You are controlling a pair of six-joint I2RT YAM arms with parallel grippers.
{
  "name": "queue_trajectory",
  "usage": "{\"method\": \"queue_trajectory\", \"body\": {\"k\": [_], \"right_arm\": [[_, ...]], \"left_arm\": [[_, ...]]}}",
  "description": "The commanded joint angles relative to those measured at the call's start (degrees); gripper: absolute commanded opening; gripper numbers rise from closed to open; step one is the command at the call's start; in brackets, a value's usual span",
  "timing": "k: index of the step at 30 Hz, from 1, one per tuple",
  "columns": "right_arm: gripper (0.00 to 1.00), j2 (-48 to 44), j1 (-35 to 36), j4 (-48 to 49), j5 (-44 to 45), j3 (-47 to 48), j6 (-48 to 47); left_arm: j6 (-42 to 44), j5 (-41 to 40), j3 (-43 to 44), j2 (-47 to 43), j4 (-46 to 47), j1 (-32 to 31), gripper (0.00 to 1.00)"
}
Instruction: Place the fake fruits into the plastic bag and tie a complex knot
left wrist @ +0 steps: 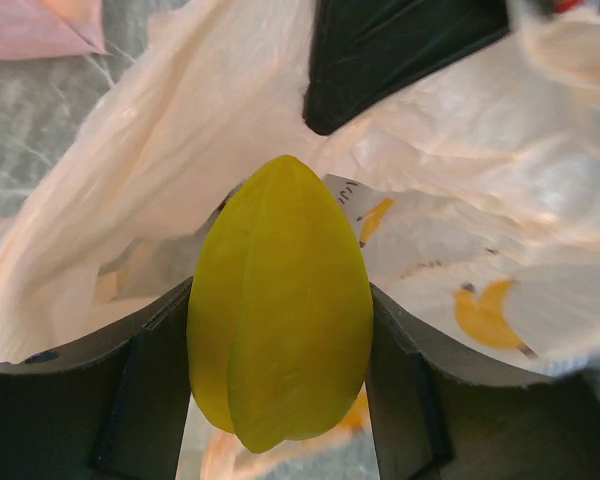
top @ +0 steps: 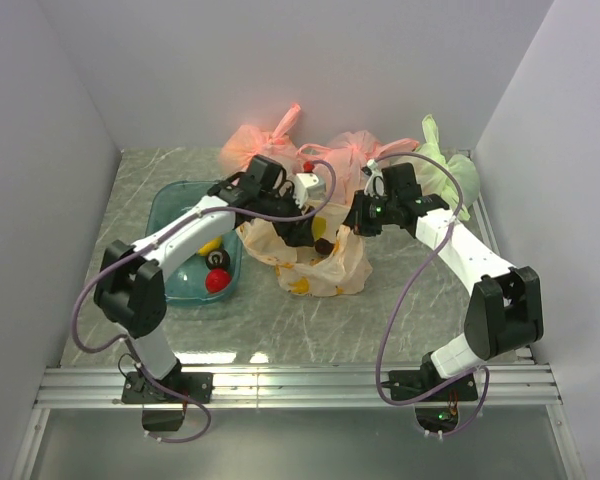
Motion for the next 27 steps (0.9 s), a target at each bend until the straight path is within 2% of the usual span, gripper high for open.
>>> {"method": "queue_trajectory", "body": {"k": [1, 2, 5, 6, 7, 8, 11, 14, 17, 18, 21, 22, 25, 27], "right_arm": [[0.00, 0.4, -0.4, 0.3, -0.9, 2.1, 0.3], [0.00, 0.6, -0.6, 0.4, -1.0, 2.1, 0.3], [0.00, 0.8, -0.9, -0.1, -0.9, 2.5, -0.1], [0.00, 1.0, -1.0, -0.4, -0.8, 2.6, -0.3], [0.00, 0.9, -1.2, -0.3, -0.8, 2.5, -0.4], [0.00, 1.0, -1.3, -0.3, -0.8, 2.4, -0.4], [0.00, 1.1, -1.2, -0.1, -0.9, 2.0, -0.8], [0.00, 1.0, -1.2, 0.0, -1.2, 1.9, -1.6], [0.00, 0.6, -1.3, -0.3, -1.5, 2.0, -2.6], [0.00, 0.5, -1.3, -0.4, -1.9, 2.3, -2.8], [0.00, 0.8, -1.3, -0.8, -2.5, 2.7, -3.4], [0.00, 0.9, -1.3, -1.1, -2.8, 2.8, -3.4], [0.00, 1.4, -1.3, -1.1, -3.5, 3.2, -3.7], [0.00, 1.3, -1.3, -1.0, -3.5, 3.2, -3.9]], "left_arm": [[0.9, -1.5, 1.8, 2.0, 4.1, -1.7, 0.32], [1.0, -1.8, 2.1, 2.7, 3.9, -1.9, 0.47], [-0.9, -3.8, 2.0, 2.7, 4.4, -2.0, 0.64], [-0.9, -4.5, 1.6, 0.6, 4.5, -1.9, 0.74], [-0.5, -5.1, 1.4, -0.9, 4.5, -1.7, 0.95], [-0.5, -6.7, 0.9, -4.0, 4.4, -1.7, 0.99], [-2.3, -7.8, 0.5, -10.3, 3.1, 0.8, 0.99], [-4.1, -5.7, 0.7, -13.8, 0.5, 7.7, 0.99], [-3.0, -7.0, -0.6, -17.0, -4.4, 16.3, 0.99], [-2.3, -7.0, -1.3, -17.3, -6.5, 21.2, 0.99], [4.4, -9.4, -3.2, -16.8, -12.6, 28.7, 0.99], [9.4, -9.9, -3.9, -16.4, -13.9, 30.3, 0.99], [17.7, -10.5, -3.7, -12.9, -19.0, 36.4, 0.99], [20.0, -11.1, -2.9, -9.1, -20.6, 39.6, 0.99]]}}
